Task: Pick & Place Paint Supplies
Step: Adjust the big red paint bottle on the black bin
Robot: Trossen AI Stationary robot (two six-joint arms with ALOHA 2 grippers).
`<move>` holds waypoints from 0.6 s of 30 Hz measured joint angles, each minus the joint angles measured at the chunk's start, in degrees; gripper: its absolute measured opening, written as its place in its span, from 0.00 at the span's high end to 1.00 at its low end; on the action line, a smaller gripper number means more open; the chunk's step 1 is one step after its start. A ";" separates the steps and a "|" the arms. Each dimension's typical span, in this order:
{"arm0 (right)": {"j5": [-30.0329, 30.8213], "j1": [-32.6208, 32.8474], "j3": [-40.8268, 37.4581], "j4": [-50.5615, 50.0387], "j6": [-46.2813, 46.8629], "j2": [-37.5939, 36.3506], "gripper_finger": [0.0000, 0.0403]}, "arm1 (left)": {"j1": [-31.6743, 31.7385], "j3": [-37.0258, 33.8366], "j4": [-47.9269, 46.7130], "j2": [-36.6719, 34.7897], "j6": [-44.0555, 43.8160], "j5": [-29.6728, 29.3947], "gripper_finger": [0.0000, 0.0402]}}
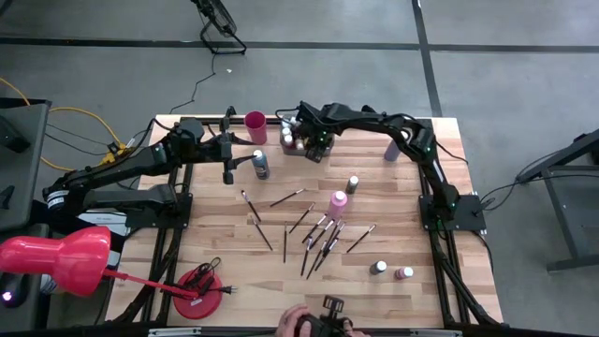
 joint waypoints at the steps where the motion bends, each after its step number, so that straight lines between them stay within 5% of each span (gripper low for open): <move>1: -0.08 -0.06 -0.05 -0.17 0.07 -0.37 0.92 | 0.00 0.00 -0.03 0.00 0.01 0.02 0.62; 10: -0.15 -0.11 -0.07 -0.37 3.03 -5.07 0.99 | 0.00 0.00 -0.04 0.00 0.00 0.02 0.62; 18: -3.73 0.84 0.08 -5.65 3.95 -11.67 0.92 | 0.00 0.00 -0.04 0.00 0.01 0.02 0.62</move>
